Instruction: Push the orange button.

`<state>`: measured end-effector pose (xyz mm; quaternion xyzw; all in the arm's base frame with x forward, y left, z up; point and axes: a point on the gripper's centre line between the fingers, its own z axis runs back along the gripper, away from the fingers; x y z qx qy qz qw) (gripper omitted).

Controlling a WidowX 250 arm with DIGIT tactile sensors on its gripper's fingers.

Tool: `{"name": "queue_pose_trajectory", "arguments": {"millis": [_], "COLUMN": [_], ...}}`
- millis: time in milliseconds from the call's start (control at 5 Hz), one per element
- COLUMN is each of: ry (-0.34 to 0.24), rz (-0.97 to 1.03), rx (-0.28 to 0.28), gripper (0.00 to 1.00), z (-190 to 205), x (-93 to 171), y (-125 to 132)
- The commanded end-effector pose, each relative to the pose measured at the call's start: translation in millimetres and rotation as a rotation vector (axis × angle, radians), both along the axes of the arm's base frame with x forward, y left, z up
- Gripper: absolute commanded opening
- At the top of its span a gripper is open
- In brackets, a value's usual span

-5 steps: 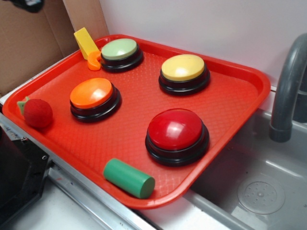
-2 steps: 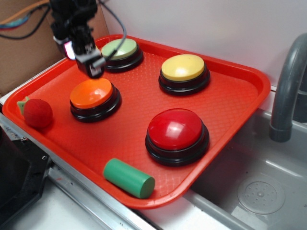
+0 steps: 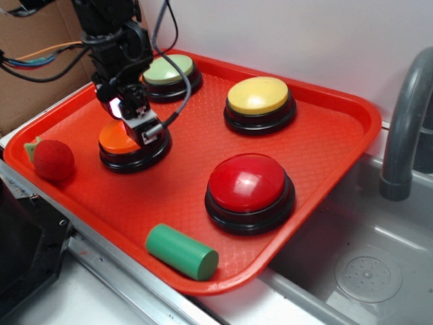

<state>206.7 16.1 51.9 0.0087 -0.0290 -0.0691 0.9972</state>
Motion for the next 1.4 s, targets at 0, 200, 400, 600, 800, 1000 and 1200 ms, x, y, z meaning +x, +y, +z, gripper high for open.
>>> {"name": "queue_pose_trajectory", "arguments": {"millis": [0,200,400,600,800,1000,1200], "ry": [0.036,0.014,0.013,-0.018,-0.048,-0.044,-0.018], "rz": [-0.001,0.001,0.039,0.07,0.095,0.099,0.144], "rx": [0.017,0.02,0.009,0.031,0.035,0.02,0.019], "gripper": [1.0,1.0,1.0,1.0,1.0,1.0,1.0], "z": [-13,13,42,60,66,73,78], "x": [11,3,-2,-11,-15,-19,-22], "y": [4,7,10,11,11,12,13]}}
